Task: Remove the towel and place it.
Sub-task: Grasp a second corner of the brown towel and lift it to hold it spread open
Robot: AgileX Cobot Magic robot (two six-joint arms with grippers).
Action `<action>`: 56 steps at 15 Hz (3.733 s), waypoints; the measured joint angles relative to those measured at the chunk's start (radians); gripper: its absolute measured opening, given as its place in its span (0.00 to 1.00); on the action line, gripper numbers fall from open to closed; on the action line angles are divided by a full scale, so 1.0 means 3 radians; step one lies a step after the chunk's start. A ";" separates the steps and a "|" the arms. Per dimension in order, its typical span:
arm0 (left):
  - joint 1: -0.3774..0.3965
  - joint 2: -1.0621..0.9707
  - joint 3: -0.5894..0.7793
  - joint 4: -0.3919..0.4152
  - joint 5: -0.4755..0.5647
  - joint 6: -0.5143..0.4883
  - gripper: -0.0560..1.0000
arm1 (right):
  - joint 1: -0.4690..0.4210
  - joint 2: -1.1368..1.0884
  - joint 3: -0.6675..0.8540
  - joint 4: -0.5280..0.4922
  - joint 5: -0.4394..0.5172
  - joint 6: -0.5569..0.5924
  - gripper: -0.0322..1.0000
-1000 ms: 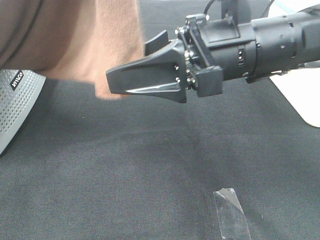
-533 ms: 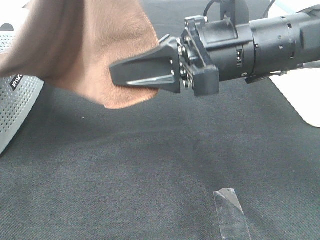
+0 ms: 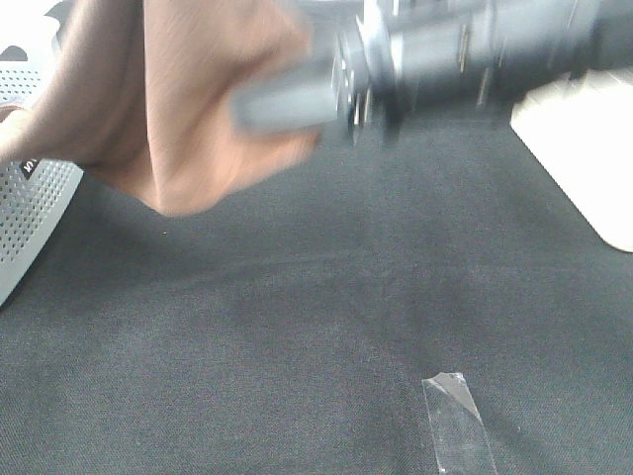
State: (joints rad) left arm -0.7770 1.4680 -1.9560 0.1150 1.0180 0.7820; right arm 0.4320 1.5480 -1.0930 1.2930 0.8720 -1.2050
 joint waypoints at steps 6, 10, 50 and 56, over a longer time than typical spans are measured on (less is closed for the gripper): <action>0.0000 0.0167 0.0000 0.0103 -0.0193 -0.0203 0.05 | 0.0000 -0.0197 -0.1253 -0.2673 0.0063 0.2280 0.03; 0.0003 0.0320 0.0000 0.0550 -0.0693 -0.0453 0.05 | 0.0000 -0.0240 -0.2073 -0.4127 0.0343 0.2863 0.03; 0.1870 0.3010 -0.2080 0.0910 -0.4397 -0.0900 0.05 | -0.0423 0.1850 -0.3770 -0.6373 -0.3343 0.4957 0.03; 0.1870 0.3010 -0.2080 0.0943 -0.4293 -0.0943 0.05 | -0.0423 0.1867 -0.3773 -0.6273 -0.3190 0.4957 0.03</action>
State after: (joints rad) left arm -0.2160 2.3710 -2.5800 0.3980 -0.2700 0.4990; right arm 0.3050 2.1080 -2.2250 -0.5890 -0.0850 0.2820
